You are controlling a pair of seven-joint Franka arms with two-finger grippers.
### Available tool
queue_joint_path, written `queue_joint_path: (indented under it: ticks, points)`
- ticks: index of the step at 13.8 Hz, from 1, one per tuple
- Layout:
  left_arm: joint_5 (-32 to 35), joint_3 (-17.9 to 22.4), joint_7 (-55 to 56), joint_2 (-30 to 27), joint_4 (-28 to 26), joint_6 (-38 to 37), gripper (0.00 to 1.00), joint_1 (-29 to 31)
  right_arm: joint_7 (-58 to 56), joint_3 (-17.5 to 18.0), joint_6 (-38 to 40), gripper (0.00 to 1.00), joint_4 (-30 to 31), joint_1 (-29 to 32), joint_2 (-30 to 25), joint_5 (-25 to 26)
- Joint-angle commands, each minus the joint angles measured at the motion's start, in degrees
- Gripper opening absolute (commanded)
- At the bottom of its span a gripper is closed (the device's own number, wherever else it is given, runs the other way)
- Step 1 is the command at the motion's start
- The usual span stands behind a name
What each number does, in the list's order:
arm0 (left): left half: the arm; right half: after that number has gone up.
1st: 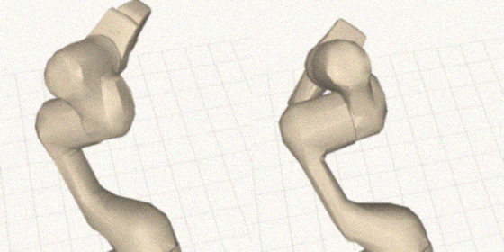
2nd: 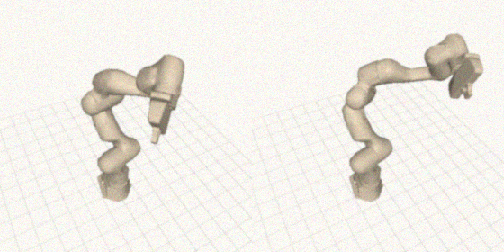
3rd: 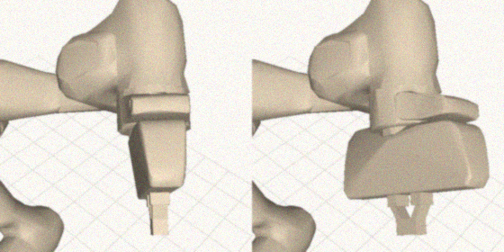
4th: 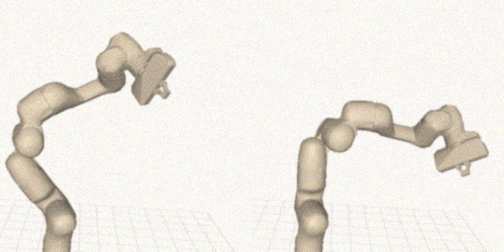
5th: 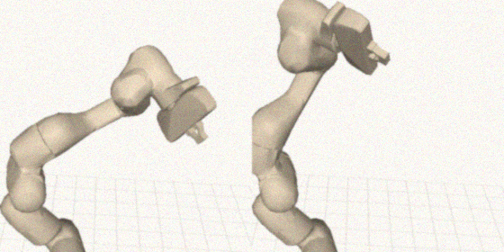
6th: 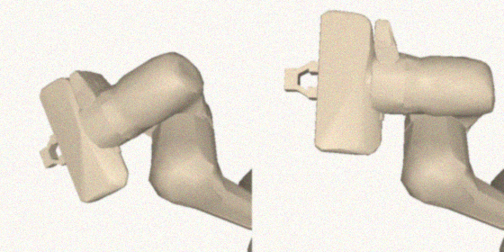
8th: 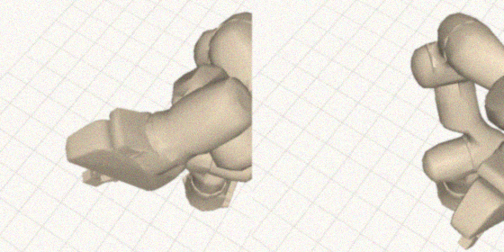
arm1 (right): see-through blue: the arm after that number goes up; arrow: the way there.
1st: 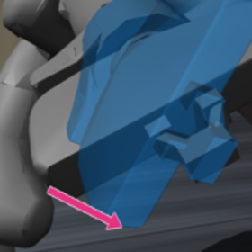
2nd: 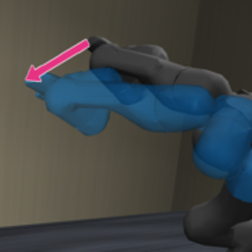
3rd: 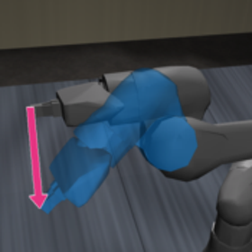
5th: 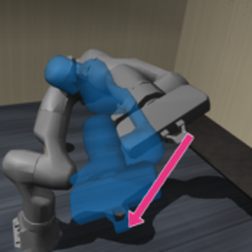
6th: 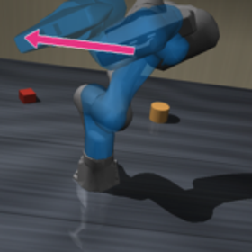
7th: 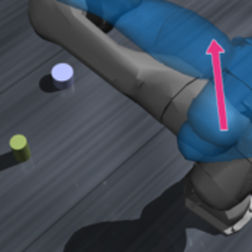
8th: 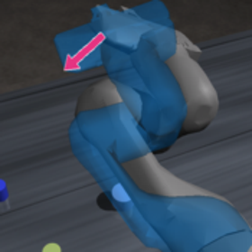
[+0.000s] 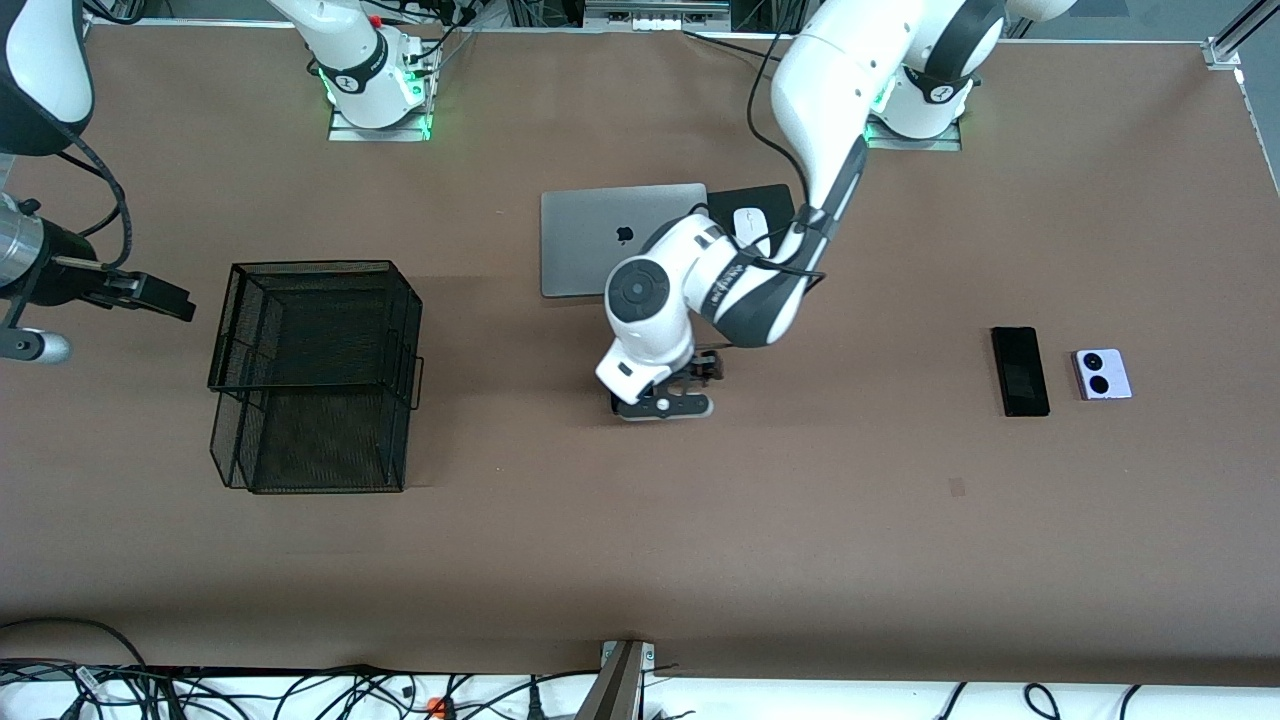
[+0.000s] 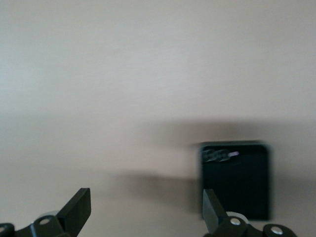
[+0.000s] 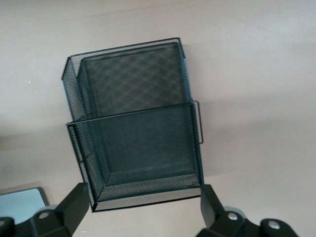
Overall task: Place phones with both arms
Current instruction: 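Lower the small phone onto the table beside the laptop and open the left gripper, then grasp the small phone with the right gripper while the left gripper reaches the tall phone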
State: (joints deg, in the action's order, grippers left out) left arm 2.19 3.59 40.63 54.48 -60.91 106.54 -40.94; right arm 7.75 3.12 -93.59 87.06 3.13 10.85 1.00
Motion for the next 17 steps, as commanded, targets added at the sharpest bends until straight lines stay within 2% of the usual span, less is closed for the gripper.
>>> queue_joint_path:
  ticks: [1, 3, 7, 12, 15, 17]
  points:
    - [1.2, -0.5, -8.3, -5.4, -5.2, -5.0, 1.00, 3.6, 2.8, 1.4, -0.3, 1.00, 0.4, -2.8, -0.6, -0.4]
    - [1.3, -0.4, -14.1, -9.5, -10.3, -6.4, 1.00, 6.8, 6.9, 1.5, -0.5, 1.00, 0.4, -7.4, 0.7, -0.2]
    - [1.6, -0.3, -24.4, -16.2, -18.4, -6.3, 1.00, 13.3, 13.6, 1.5, -6.3, 1.00, -2.8, -17.1, 7.5, -0.1]
    - [8.2, -0.4, -34.1, -22.6, -28.1, -3.0, 1.00, 21.0, 25.6, 1.5, -14.4, 1.00, -11.7, -28.2, 22.2, -0.2]
    - [8.4, -0.4, -38.0, -27.0, -35.7, 3.6, 1.00, 27.2, 32.3, 1.5, -22.8, 1.00, -12.3, -33.3, 28.9, -0.2]
    - [8.4, -0.4, -38.0, -27.2, -37.0, 5.2, 1.00, 30.0, 37.3, 1.5, -30.2, 1.00, -12.3, -36.2, 33.5, 0.0]
